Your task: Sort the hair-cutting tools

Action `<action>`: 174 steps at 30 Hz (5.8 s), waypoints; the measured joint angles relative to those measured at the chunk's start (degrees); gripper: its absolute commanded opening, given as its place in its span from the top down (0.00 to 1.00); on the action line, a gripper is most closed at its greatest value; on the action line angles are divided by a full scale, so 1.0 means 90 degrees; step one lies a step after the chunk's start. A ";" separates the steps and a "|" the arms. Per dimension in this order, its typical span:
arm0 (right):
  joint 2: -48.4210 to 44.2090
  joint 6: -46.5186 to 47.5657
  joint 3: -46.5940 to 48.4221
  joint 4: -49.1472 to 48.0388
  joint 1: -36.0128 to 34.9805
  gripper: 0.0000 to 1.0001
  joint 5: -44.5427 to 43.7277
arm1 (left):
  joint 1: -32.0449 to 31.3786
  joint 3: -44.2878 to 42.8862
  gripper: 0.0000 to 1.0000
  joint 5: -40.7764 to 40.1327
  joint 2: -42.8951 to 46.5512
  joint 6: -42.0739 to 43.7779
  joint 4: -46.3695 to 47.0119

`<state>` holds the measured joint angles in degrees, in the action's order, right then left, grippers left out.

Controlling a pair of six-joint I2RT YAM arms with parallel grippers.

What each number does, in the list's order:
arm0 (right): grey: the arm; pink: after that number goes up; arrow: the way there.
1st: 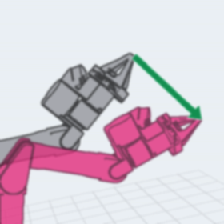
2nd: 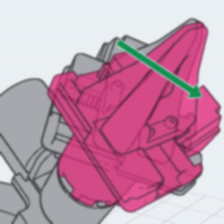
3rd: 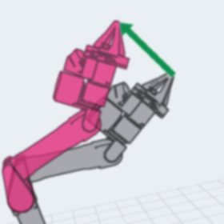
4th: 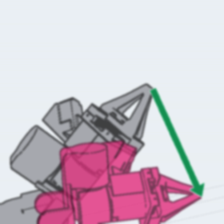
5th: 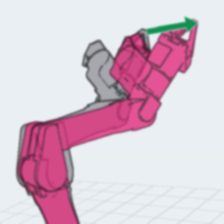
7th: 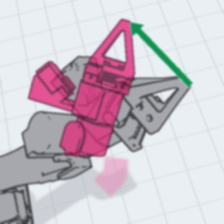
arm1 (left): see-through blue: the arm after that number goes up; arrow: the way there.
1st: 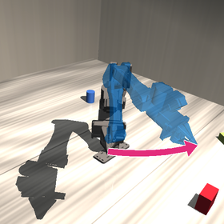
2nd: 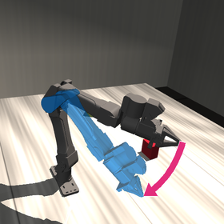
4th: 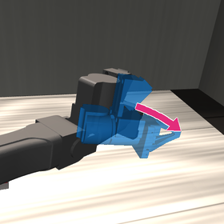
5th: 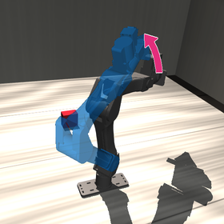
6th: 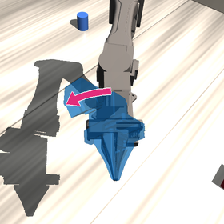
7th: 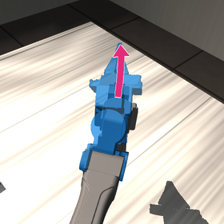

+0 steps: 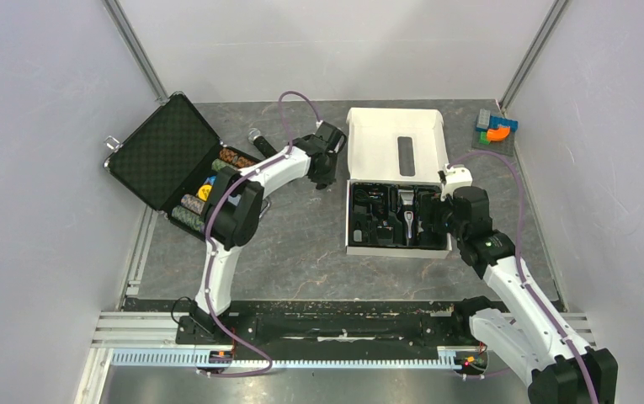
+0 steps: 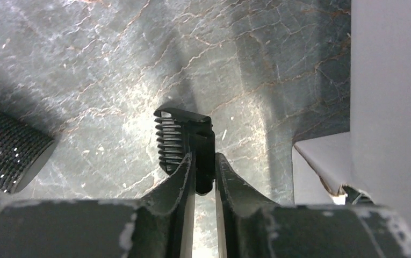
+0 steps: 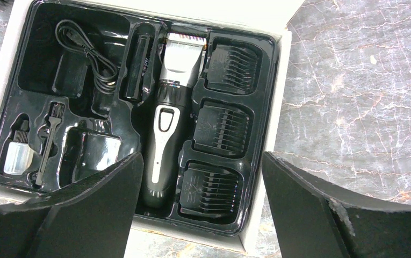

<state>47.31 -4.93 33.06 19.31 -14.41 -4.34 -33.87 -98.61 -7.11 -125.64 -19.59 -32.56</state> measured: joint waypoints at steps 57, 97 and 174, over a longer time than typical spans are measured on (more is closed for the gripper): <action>0.0933 0.2552 -0.0959 -0.5972 -0.3806 0.27 0.1260 | -0.0046 0.3291 0.98 0.5146 0.5265 -0.0534 0.0826; 0.1392 -0.0816 0.0520 -0.1173 -0.3827 0.65 -0.1843 | -0.0019 0.3419 0.09 0.0746 0.6768 0.0216 0.0165; 0.3077 -0.1613 0.1207 -0.0253 -0.2953 0.74 -0.1389 | 0.0114 0.4957 0.06 -0.2203 0.7667 0.1095 0.0639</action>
<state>75.00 -19.44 43.92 17.04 -40.99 -16.84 -32.84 -54.00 -26.94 -56.64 -9.74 -26.81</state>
